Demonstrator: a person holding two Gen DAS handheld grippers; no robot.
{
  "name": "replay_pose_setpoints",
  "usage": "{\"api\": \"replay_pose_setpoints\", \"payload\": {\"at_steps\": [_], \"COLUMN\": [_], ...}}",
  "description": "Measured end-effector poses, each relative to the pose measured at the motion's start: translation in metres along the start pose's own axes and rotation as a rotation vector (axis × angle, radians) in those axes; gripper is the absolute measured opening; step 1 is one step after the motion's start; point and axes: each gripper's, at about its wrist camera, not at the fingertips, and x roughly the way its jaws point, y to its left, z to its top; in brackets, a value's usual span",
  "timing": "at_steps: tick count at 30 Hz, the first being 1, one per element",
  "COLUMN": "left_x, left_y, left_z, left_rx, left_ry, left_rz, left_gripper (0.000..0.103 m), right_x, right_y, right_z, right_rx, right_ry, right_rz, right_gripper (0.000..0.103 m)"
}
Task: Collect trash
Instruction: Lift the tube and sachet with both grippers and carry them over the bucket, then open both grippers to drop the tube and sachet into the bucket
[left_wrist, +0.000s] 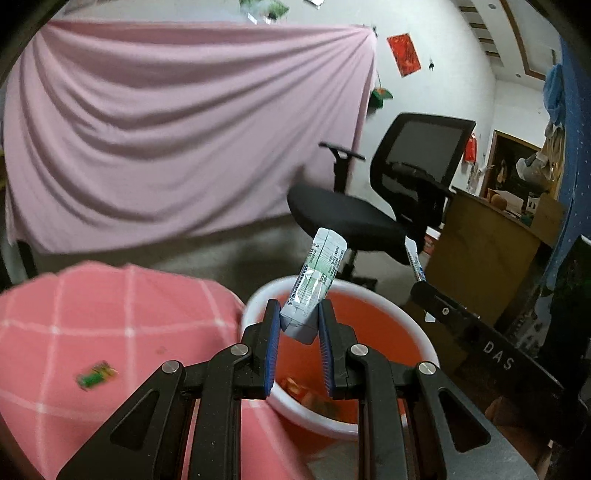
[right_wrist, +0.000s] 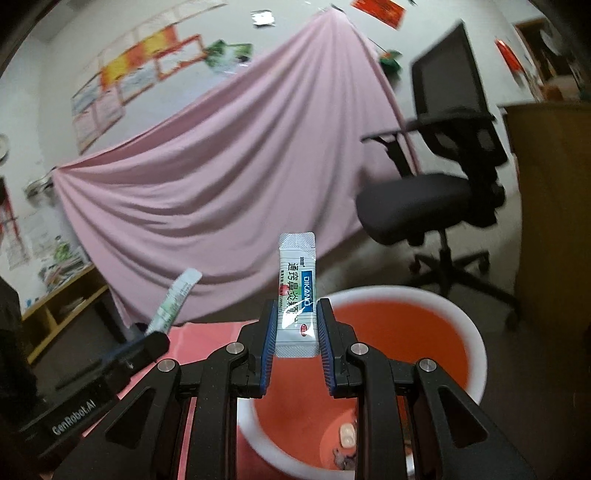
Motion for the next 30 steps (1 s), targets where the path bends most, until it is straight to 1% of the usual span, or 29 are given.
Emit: {"api": "replay_pose_setpoints", "payload": {"at_steps": [6, 12, 15, 18, 21, 26, 30], "left_x": [0.021, 0.036, 0.039, 0.040, 0.040, 0.031, 0.027], "left_y": [-0.016, -0.019, -0.016, -0.014, -0.008, -0.001, 0.003], "left_z": [0.005, -0.002, -0.006, -0.009, -0.010, -0.010, -0.010], "left_rx": [0.015, -0.006, -0.016, -0.024, -0.045, -0.053, -0.053], "left_ry": [0.091, 0.164, 0.205, 0.220, 0.234, 0.221, 0.217], "left_rz": [-0.015, -0.012, -0.027, -0.027, -0.027, -0.021, -0.008], "left_gripper": [0.017, 0.017, 0.019, 0.023, 0.023, 0.028, 0.028], "right_x": [0.006, 0.013, 0.016, 0.019, 0.020, 0.019, 0.021], "right_y": [-0.021, -0.031, -0.037, -0.043, -0.046, -0.047, -0.046], "right_z": [0.001, 0.001, -0.001, -0.003, -0.003, -0.001, -0.002], "right_rx": [0.069, 0.103, 0.130, 0.155, 0.170, 0.173, 0.169], "right_ry": [0.048, 0.087, 0.110, 0.130, 0.140, 0.137, 0.148], "right_rz": [-0.026, -0.034, -0.040, -0.053, -0.056, -0.054, -0.050], "right_gripper": [0.021, 0.021, 0.022, 0.024, 0.025, 0.026, 0.026]}}
